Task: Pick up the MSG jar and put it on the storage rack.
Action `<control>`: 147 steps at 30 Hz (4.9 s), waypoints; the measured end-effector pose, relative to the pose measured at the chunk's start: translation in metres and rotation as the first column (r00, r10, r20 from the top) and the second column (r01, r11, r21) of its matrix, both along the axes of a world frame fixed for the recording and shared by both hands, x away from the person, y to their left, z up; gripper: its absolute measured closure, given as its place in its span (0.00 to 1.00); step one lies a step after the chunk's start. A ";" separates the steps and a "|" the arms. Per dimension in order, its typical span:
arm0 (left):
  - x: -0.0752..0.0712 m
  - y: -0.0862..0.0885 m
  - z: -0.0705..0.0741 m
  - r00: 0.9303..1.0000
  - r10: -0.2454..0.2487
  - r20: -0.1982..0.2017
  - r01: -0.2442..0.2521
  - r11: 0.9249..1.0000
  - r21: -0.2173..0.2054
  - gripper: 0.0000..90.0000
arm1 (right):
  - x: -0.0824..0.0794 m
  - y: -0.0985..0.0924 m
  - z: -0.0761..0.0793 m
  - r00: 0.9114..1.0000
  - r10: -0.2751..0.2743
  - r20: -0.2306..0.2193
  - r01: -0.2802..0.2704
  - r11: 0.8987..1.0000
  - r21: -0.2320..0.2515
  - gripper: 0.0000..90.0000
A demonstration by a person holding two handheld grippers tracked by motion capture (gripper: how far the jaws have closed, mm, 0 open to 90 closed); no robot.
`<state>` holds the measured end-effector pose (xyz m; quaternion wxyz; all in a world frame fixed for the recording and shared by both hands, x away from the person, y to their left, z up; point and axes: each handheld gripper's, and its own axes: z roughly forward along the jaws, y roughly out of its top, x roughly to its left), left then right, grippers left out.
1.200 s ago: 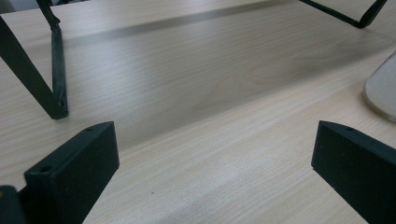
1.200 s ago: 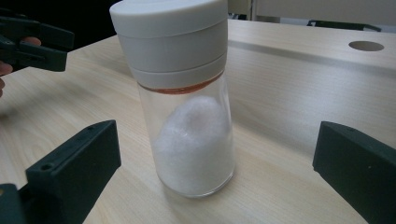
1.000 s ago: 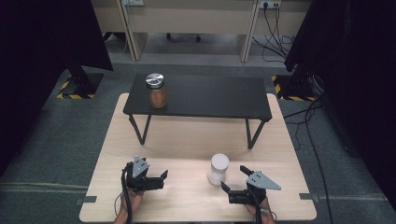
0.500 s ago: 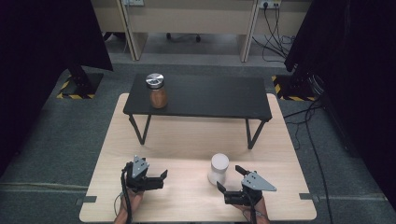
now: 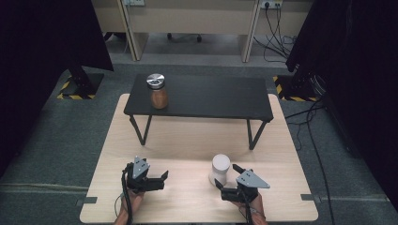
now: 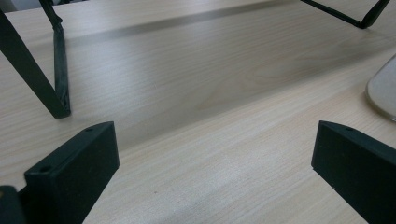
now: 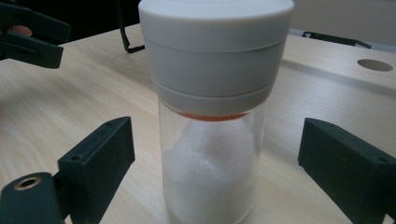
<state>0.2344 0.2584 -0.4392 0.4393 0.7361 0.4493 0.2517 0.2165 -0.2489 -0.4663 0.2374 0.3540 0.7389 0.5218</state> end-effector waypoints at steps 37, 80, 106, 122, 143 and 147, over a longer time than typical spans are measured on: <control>0.000 -0.004 -0.001 1.000 -0.006 0.003 0.006 1.000 0.027 0.00 | 0.007 0.016 -0.009 0.998 -0.027 0.063 0.025 0.999 0.035 0.39; 0.001 -0.003 -0.001 1.000 -0.012 -0.009 0.012 1.000 0.024 0.00 | 0.045 0.025 0.138 0.988 0.045 0.146 -0.053 0.997 0.054 0.39; 0.001 -0.003 -0.001 1.000 -0.016 -0.010 0.016 1.000 0.023 0.00 | 0.098 0.061 0.196 0.990 0.073 0.124 -0.083 0.993 0.079 0.39; 0.000 -0.004 -0.001 1.000 -0.023 -0.009 0.023 0.999 0.025 0.00 | 0.123 0.075 0.208 0.992 0.041 0.117 -0.050 0.996 0.075 0.40; 0.001 -0.005 -0.002 1.000 -0.026 -0.012 0.026 0.999 0.030 0.00 | 0.157 0.079 0.216 0.991 -0.093 0.098 0.086 0.994 0.071 0.39; 0.000 -0.004 -0.002 1.000 -0.028 -0.009 0.028 0.999 0.029 0.00 | 0.163 0.081 0.216 0.990 -0.108 0.090 0.102 0.992 0.068 0.39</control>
